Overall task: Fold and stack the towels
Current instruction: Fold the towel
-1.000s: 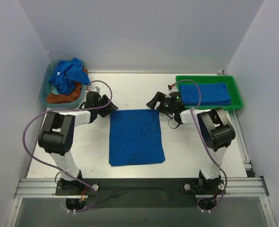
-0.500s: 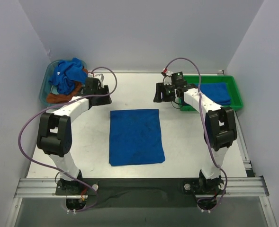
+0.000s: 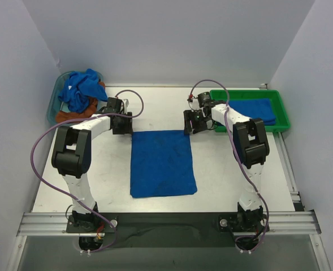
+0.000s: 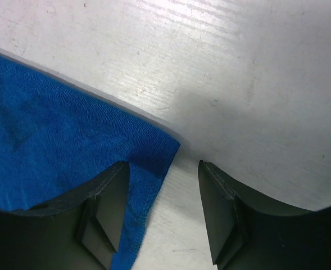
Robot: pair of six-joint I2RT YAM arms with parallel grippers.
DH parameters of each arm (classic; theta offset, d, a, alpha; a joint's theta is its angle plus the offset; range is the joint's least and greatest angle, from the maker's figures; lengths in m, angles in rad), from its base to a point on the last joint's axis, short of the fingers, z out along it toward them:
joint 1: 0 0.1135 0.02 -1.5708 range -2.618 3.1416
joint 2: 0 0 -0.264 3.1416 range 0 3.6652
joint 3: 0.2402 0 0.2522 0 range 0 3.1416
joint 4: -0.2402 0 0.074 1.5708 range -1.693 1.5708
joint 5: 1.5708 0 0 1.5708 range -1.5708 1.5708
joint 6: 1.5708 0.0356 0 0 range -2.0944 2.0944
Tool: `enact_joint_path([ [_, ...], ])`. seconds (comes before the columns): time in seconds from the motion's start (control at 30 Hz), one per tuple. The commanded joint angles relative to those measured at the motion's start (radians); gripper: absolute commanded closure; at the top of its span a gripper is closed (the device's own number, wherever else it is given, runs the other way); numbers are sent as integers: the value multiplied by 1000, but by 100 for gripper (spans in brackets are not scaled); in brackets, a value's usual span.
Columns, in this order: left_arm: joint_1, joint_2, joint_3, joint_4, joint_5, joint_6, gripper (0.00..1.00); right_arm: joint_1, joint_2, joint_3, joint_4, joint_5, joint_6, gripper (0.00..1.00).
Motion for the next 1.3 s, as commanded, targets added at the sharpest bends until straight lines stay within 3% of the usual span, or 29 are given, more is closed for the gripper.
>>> enact_joint_path([
  [0.0, 4, 21, 40, -4, 5, 20, 41, -3, 24, 46, -56, 10, -9, 48],
  [0.23, 2, 24, 43, -3, 26, 10, 41, -3, 64, 64, -73, 14, -8, 49],
  [0.9, -12, 35, 64, 11, 49, -2, 40, 4, 140, 87, -92, -35, -20, 68],
  [1.0, -15, 44, 70, 10, 60, -9, 40, 5, 149, 86, -99, -38, -26, 76],
  [1.03, -18, 45, 72, 11, 60, -10, 40, 5, 153, 84, -101, -36, -23, 83],
  [1.17, -19, 50, 75, 8, 70, -14, 40, 5, 146, 77, -101, -25, -26, 97],
  [1.27, -19, 58, 79, 6, 64, -16, 40, 3, 140, 74, -102, -19, -26, 100],
])
